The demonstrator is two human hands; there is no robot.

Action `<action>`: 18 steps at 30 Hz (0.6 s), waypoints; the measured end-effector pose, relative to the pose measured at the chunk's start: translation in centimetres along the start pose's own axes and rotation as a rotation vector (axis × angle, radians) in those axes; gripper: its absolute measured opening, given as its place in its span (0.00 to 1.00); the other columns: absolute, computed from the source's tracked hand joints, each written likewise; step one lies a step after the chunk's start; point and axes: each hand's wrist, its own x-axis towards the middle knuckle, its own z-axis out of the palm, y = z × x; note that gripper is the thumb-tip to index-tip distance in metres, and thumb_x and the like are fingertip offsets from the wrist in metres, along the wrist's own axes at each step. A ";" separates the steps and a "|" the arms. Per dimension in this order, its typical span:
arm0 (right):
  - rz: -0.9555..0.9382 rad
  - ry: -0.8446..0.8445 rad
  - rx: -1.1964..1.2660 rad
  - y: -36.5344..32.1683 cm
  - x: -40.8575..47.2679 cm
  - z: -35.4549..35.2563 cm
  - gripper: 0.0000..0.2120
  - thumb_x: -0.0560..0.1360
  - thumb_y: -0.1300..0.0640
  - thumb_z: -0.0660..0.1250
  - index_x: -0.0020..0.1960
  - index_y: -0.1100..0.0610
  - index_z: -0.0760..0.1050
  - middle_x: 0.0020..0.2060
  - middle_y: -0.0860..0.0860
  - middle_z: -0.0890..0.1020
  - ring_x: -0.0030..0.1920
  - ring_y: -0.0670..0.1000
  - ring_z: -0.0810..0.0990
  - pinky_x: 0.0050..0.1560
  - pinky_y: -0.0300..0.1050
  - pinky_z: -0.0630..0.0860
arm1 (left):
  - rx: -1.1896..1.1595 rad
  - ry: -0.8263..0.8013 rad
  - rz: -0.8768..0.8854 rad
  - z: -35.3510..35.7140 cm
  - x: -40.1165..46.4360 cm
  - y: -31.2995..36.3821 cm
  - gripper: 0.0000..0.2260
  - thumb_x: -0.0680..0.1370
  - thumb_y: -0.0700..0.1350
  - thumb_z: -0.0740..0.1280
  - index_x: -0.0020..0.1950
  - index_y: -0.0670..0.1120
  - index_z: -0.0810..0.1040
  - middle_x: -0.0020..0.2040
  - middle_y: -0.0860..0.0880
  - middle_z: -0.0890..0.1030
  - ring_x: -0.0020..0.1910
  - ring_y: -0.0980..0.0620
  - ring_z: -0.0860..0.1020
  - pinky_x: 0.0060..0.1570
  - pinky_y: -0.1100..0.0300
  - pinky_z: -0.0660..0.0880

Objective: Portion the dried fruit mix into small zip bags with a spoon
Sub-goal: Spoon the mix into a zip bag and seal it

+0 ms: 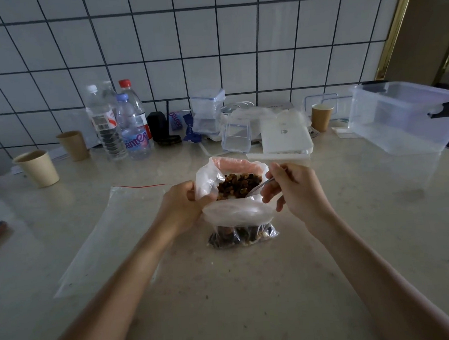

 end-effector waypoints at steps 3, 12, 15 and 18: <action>0.040 -0.029 0.002 0.1 0.0 0.6 0.15 0.85 0.54 0.63 0.44 0.60 0.79 0.34 0.53 0.87 0.32 0.51 0.85 0.25 0.42 0.75 | -0.075 -0.016 0.029 0.2 -0.3 0.2 0.05 0.77 0.49 0.75 0.50 0.49 0.85 0.44 0.51 0.87 0.45 0.51 0.85 0.46 0.52 0.81; 0.163 -0.049 0.106 0.1 -0.1 0.4 0.12 0.85 0.59 0.63 0.48 0.62 0.82 0.41 0.54 0.89 0.38 0.50 0.87 0.31 0.41 0.78 | -0.253 -0.028 0.023 0.2 -0.7 0.4 0.08 0.78 0.46 0.75 0.57 0.50 0.83 0.49 0.53 0.87 0.48 0.54 0.85 0.48 0.55 0.82; 0.154 -0.035 0.077 0.1 -0.1 0.6 0.11 0.85 0.61 0.63 0.48 0.62 0.82 0.40 0.53 0.89 0.37 0.49 0.87 0.30 0.41 0.78 | -0.313 -0.050 -0.013 0.1 -0.6 0.5 0.09 0.79 0.43 0.73 0.59 0.48 0.83 0.51 0.50 0.87 0.51 0.50 0.85 0.49 0.51 0.83; 0.124 -0.069 0.024 0.1 -0.2 1.2 0.13 0.84 0.62 0.63 0.46 0.59 0.83 0.41 0.51 0.89 0.37 0.48 0.86 0.32 0.39 0.78 | -0.389 -0.098 -0.080 0.3 -0.7 0.7 0.10 0.79 0.43 0.74 0.60 0.49 0.83 0.52 0.49 0.88 0.53 0.48 0.86 0.57 0.44 0.83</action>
